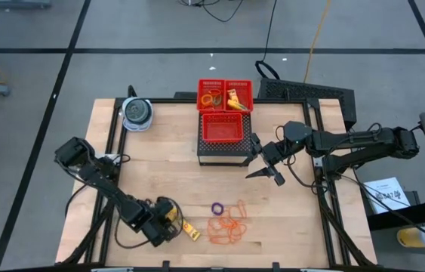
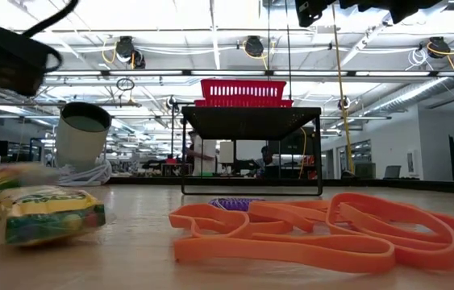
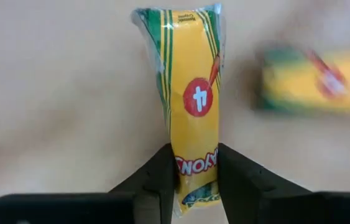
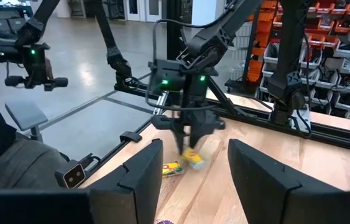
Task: Pick & Place Office Desk Supplies
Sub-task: Put the yellow pack of crayon in the top right red bin on the shelf
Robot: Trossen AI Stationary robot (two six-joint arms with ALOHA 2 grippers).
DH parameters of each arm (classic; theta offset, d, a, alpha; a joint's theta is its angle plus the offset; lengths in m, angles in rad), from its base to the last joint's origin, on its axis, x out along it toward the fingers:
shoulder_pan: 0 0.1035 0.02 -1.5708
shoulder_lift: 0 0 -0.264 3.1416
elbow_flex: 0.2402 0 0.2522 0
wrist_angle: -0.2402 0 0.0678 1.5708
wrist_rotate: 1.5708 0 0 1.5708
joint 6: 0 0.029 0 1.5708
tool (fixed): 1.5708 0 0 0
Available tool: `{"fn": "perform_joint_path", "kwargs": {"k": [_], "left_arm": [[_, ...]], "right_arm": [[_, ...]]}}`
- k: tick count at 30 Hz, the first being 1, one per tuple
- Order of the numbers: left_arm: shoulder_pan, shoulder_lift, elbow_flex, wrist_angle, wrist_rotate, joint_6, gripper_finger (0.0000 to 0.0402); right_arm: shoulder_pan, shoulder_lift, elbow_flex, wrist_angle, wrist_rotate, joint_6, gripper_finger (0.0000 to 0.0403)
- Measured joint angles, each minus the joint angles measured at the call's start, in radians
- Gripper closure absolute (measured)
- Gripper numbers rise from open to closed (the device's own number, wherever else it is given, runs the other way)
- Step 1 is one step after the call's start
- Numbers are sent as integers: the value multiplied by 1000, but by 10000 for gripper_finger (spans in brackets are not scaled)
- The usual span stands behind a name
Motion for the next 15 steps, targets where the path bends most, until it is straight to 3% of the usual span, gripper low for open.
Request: {"fn": "perform_joint_path", "kwargs": {"k": [5,10,12,15], "left_arm": [[60,-96,2,-18,-192,127,296],[151,-138,2,39,-353,390,296],[199,-139,4,97,-382,535,296],[288,-130,4,185,-343,771,296]], "right_arm": [[0,0,0,-2,0,30,232],[0,0,0,-27,0,76,232],[0,0,0,-29,0,97,232],[0,3,0,-30,0,136,232]]}}
